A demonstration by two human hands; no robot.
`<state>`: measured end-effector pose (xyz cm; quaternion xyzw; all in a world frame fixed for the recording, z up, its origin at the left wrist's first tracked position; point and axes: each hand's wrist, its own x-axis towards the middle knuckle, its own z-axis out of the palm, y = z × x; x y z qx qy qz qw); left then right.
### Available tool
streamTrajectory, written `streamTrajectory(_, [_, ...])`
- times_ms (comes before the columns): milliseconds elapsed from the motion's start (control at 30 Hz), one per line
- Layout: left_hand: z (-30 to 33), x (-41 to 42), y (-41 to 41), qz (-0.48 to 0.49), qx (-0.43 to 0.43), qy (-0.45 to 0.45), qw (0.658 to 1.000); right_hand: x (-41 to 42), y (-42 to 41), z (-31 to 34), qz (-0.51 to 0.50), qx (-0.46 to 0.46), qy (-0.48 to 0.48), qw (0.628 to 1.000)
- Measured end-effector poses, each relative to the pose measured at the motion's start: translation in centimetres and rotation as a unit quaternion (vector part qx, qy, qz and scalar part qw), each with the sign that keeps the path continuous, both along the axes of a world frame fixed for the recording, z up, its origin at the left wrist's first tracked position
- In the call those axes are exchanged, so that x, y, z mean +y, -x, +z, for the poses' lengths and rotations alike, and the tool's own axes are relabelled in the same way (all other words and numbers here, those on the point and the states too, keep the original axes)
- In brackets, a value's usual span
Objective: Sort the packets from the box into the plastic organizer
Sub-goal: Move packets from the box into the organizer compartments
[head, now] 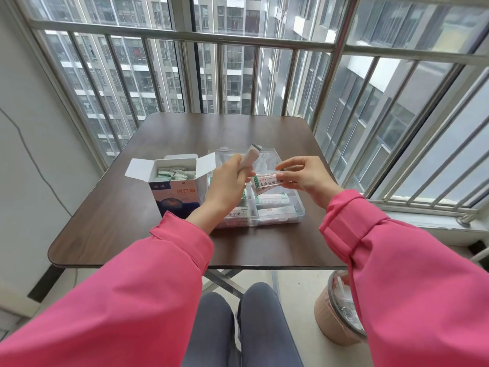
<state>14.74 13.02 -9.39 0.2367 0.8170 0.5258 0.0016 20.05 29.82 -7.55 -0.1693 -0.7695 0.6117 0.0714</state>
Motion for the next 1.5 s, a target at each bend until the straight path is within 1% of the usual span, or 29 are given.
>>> streamTrajectory(200, [-0.5,0.3,0.2,0.005,0.003,0.052,0.999,0.0,1.1,-1.6,-0.045,-0.044,-0.126,0.99])
streamTrajectory(300, [-0.6,0.5,0.2,0.006,0.001,0.086,0.996,-0.2,1.1,-1.9,-0.036,-0.065,-0.187,0.98])
streamTrajectory(400, [-0.7,0.8,0.4,0.0,-0.006,0.099,0.995,-0.1,1.2,-1.9,-0.037,-0.069,-0.253,0.964])
streamTrajectory(567, [-0.9,1.1,0.6,-0.02,-0.01,0.118,0.993,0.0,1.5,-2.4,-0.032,-0.1,-0.282,0.954])
streamTrajectory(700, [-1.0,1.5,0.9,-0.041,-0.02,0.162,0.986,-0.7,1.3,-2.0,-0.007,-0.131,-0.343,0.93])
streamTrajectory(900, [-1.3,2.3,1.6,-0.068,0.008,0.261,0.963,-1.2,1.2,-1.7,0.023,-0.139,-0.412,0.9])
streamTrajectory(1033, [-1.4,2.6,1.9,-0.061,0.04,0.305,0.95,-0.8,1.0,-1.7,0.03,-0.128,-0.428,0.894])
streamTrajectory(1233, [-1.3,2.7,1.9,-0.062,0.05,0.318,0.945,-0.9,0.8,-0.9,0.018,-0.126,-0.472,0.872])
streamTrajectory(1333, [-1.2,2.5,1.9,-0.061,0.043,0.308,0.949,-1.2,0.9,-0.9,0.024,-0.139,-0.459,0.877])
streamTrajectory(1400, [-1.1,2.3,1.9,-0.059,0.039,0.287,0.955,-1.2,0.8,-0.9,0.021,-0.14,-0.445,0.884])
streamTrajectory(1500, [-0.7,1.9,2.0,-0.046,0.018,0.22,0.974,-0.9,0.6,-0.8,0.016,-0.14,-0.432,0.891])
